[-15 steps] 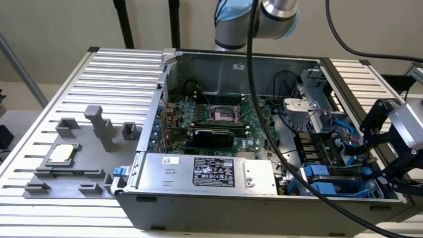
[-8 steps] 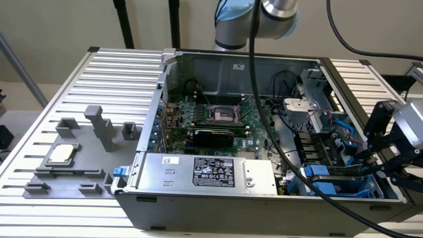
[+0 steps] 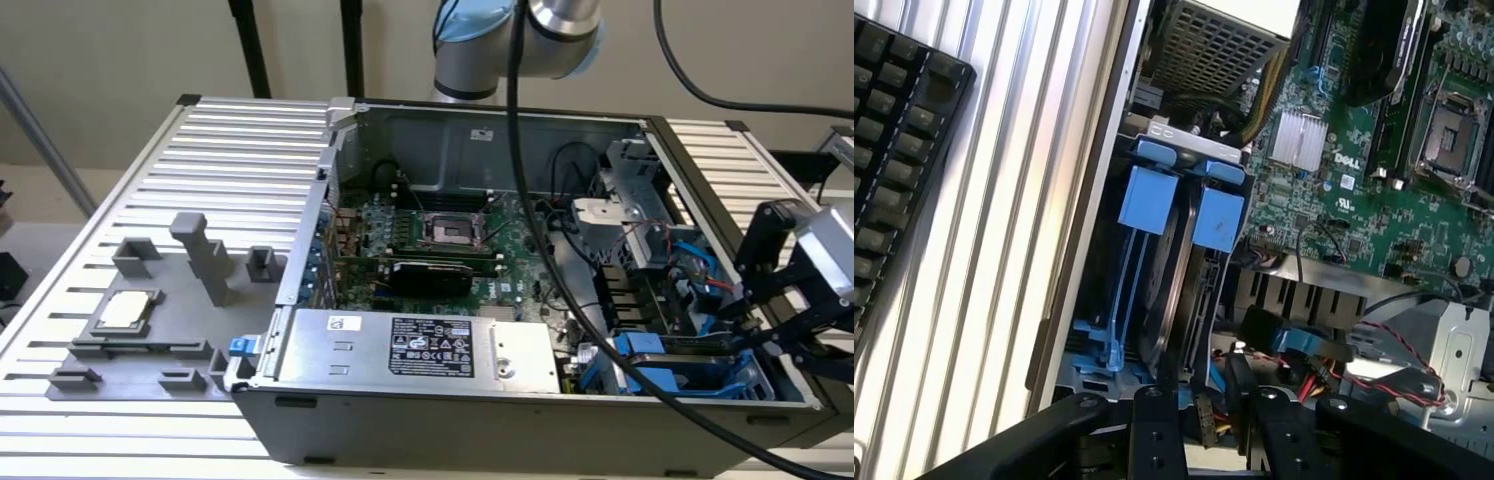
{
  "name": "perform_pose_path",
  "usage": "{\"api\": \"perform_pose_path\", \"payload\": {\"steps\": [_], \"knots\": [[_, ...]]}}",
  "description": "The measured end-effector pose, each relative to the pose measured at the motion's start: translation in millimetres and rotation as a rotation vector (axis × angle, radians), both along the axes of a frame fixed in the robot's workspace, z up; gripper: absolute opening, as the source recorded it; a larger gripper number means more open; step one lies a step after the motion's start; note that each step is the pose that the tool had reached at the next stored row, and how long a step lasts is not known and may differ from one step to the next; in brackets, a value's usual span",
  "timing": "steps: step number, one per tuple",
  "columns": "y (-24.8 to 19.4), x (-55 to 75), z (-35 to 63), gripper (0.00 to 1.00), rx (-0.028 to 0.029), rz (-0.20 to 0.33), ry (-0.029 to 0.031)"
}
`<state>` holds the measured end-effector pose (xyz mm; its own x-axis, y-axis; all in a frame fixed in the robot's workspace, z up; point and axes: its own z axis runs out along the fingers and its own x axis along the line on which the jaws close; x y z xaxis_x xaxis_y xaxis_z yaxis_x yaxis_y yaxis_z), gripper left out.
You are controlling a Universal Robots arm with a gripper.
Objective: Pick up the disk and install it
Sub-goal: 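Insert the first disk wire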
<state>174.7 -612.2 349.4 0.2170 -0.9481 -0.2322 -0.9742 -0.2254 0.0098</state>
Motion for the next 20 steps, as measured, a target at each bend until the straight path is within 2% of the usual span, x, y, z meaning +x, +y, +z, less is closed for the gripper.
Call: {"api": "perform_pose_path", "payload": {"steps": [5, 7, 8, 11, 14, 20], "knots": [[1.9, 0.0, 0.0, 0.31, 0.0, 0.018, -0.0185], [2.4, 0.0, 0.0, 0.31, 0.0002, 0.024, -0.0226], [2.5, 0.0, -0.1, 0.23, 0.0003, 0.026, -0.0239], [2.8, -0.7, 0.0, 0.23, 0.0002, 0.033, -0.0263], [2.9, -3.6, 0.1, 0.16, 0.0001, 0.038, -0.0274], [2.9, -16.6, 0.8, 0.16, 0.0001, 0.043, -0.0285]]}}
